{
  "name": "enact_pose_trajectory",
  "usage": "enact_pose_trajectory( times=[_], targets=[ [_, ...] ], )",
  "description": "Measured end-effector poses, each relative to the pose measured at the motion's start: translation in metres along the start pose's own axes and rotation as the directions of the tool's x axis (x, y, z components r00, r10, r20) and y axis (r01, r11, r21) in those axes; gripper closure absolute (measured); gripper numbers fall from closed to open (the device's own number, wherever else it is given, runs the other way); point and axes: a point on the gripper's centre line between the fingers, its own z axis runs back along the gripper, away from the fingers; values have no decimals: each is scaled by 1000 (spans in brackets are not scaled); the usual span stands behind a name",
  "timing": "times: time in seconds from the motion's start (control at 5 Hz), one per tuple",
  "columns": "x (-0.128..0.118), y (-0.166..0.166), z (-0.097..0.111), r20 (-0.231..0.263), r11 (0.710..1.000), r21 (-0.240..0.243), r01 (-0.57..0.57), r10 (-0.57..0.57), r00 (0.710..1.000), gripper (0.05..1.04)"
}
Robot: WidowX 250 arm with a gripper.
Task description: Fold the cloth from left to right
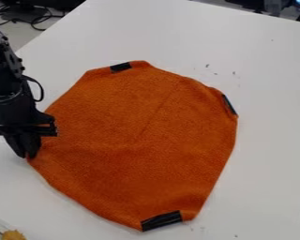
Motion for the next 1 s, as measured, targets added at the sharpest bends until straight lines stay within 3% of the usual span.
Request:
enact_pose_trajectory(
  times=[0.2,0.4,0.6,0.8,1.0],
  targets=[
    [-4,4,20,52,993,64,-99,96,994,1006],
    [0,1,51,102,985,136,-105,91,991,1010],
    [9,-16,66,99,983,169,-69,53,994,1010],
    [23,-46,76,110,986,166,-19,1,994,1011],
    [39,-82,69,81,990,133,50,-61,995,1011]
  ],
)
